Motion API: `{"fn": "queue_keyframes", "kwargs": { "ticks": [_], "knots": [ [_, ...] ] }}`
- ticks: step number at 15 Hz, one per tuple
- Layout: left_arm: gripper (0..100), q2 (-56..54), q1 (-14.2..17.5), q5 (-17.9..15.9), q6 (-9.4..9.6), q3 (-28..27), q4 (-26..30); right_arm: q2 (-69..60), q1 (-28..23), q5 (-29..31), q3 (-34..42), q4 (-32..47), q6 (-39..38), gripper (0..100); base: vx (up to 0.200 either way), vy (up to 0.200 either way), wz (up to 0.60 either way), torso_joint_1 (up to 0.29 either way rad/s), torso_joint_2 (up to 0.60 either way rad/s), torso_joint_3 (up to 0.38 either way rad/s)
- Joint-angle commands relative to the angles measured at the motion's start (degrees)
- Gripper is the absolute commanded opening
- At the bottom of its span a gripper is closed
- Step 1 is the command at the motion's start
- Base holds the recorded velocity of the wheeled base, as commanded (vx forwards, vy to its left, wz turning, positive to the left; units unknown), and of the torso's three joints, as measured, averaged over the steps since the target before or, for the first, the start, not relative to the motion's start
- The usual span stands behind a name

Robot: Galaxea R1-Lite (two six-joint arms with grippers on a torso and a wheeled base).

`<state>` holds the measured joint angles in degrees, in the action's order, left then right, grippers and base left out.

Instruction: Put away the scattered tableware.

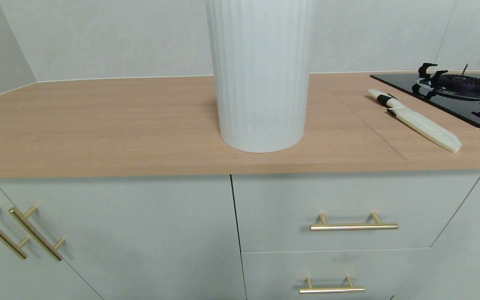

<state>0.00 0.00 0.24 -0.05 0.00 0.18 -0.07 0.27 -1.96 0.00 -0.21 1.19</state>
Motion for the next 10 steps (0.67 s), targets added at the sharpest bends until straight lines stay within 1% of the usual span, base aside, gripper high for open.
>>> {"fn": "queue_keyframes", "kwargs": {
  "ticks": [1, 10],
  "knots": [
    [100, 0.0, 0.0, 0.0, -0.04, 0.0, 0.0, 0.1, 0.0, -0.1, 0.0, -0.1, 0.1, 100, 0.000, 0.000, 0.00, 0.000, 0.00, 0.000],
    [100, 0.0, 0.0, 0.0, -0.04, 0.0, 0.0, 0.1, 0.0, -0.1, 0.0, 0.0, 0.1, 100, 0.000, 0.000, 0.00, 0.000, 0.00, 0.000]
  ]
}}
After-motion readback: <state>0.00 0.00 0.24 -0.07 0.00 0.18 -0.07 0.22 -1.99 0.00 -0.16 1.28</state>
